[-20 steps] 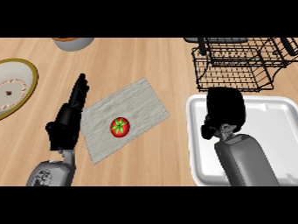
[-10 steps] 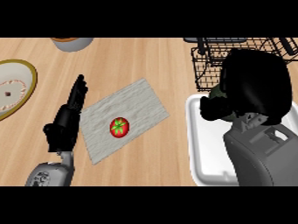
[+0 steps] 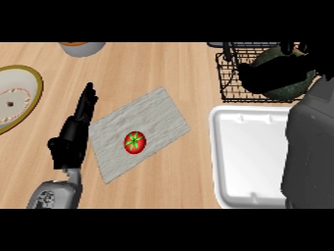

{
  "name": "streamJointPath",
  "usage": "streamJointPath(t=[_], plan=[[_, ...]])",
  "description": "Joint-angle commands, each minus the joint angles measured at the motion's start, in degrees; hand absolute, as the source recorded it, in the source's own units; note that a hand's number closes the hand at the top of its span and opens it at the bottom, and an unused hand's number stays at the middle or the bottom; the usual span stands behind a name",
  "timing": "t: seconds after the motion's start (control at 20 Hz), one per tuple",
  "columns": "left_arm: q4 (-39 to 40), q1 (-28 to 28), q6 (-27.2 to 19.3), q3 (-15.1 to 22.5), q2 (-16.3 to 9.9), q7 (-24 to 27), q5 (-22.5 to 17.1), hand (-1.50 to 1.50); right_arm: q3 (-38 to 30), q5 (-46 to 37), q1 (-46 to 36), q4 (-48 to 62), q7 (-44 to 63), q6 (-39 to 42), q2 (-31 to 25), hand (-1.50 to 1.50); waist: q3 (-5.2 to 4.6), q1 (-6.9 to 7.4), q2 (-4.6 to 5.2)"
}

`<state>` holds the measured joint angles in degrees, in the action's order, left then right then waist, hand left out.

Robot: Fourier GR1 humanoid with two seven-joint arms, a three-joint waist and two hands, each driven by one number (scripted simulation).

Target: Pick the squash from the tray and place it in the tiered basket

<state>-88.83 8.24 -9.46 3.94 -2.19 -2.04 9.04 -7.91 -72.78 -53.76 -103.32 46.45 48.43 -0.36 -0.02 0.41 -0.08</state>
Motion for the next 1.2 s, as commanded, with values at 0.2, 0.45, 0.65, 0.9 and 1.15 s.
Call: streamJointPath(t=[0.2, 0.45, 0.65, 0.9, 1.15], plan=[[-2.53, 0.34, 1.23, 0.65, -0.27, -3.22, -0.02, 0.00, -3.40, 1.69, -6.23, 16.37, -0.81, -10.93, -3.85, 1.50, 0.01, 0.35, 0.21], [1.35, -0.33, 1.53, -0.59, 0.09, 1.47, -1.09, 0.00, -3.70, -0.45, -8.47, 28.04, -4.11, -18.98, -8.42, 1.50, -0.02, 0.62, 0.48], [-0.81, -0.04, -1.25, 1.65, 1.69, -1.60, 2.39, 0.00, -5.10, 1.97, -9.05, 27.01, -7.01, -16.73, -13.48, 1.50, 0.01, -0.08, 0.11], [1.27, 3.22, -1.52, 1.11, 2.13, -1.71, 2.12, 0.00, -3.54, -0.25, -9.75, 38.98, -10.99, -23.22, -16.21, 1.50, 0.00, 0.16, 0.27], [-5.58, -1.33, 0.64, 1.04, 0.01, -3.99, 0.40, 0.00, -11.69, 4.05, -8.90, 43.21, -9.62, -28.96, -16.75, 1.50, 0.05, 0.83, 0.21]])
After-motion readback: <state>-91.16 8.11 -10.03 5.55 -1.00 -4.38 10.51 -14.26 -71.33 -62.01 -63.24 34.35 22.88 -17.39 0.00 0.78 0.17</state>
